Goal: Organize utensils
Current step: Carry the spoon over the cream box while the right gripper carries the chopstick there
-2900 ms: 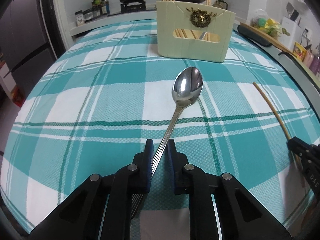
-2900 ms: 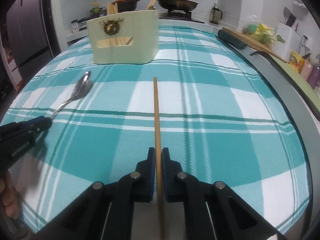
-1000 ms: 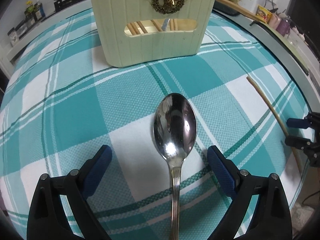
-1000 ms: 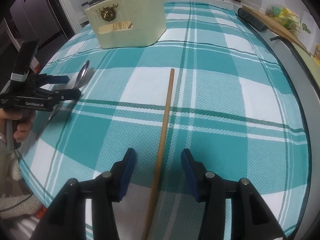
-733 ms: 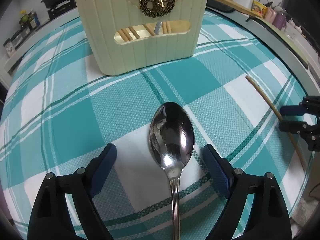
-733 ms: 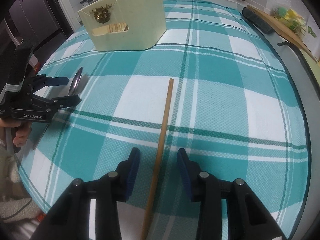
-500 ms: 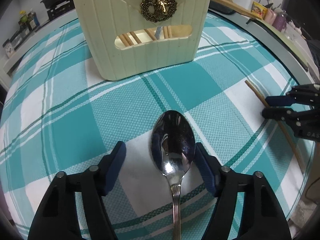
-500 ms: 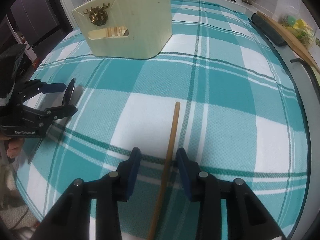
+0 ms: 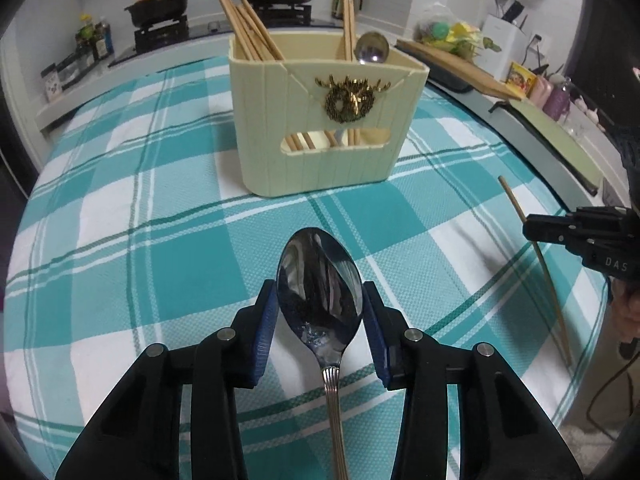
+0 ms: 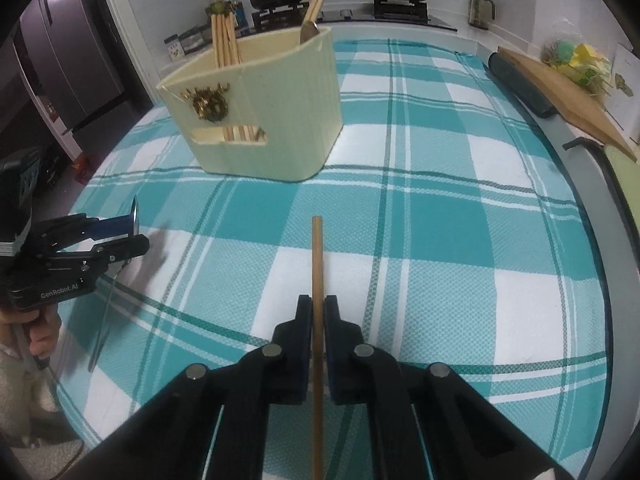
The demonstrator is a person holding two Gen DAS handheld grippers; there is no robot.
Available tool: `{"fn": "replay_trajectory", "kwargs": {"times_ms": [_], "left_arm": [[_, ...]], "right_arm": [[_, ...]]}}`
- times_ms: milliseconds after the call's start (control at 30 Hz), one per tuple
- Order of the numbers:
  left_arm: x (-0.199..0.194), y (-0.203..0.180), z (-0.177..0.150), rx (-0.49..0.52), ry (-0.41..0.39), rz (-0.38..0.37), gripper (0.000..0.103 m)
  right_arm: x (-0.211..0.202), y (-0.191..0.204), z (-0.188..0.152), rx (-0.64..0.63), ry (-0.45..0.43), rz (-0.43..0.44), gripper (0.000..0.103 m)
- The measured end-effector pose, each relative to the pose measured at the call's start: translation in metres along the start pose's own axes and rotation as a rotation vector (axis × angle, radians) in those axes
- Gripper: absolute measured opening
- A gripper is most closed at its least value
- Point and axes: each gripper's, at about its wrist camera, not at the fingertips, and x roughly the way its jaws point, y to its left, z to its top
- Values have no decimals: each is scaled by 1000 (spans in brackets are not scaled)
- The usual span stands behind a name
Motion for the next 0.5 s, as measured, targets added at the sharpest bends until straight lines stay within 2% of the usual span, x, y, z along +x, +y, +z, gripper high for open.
{"fn": "replay_trajectory", "kwargs": {"times_ms": [233,500], "left_arm": [[-59,-8,-6,-4,-131,6,42],[-98,-18,-14,-6,-221,5,42]], "right_arm": [[-56,15,-5,-1,-134,28,6],[-101,32,-15,-24,-249,34,6]]}}
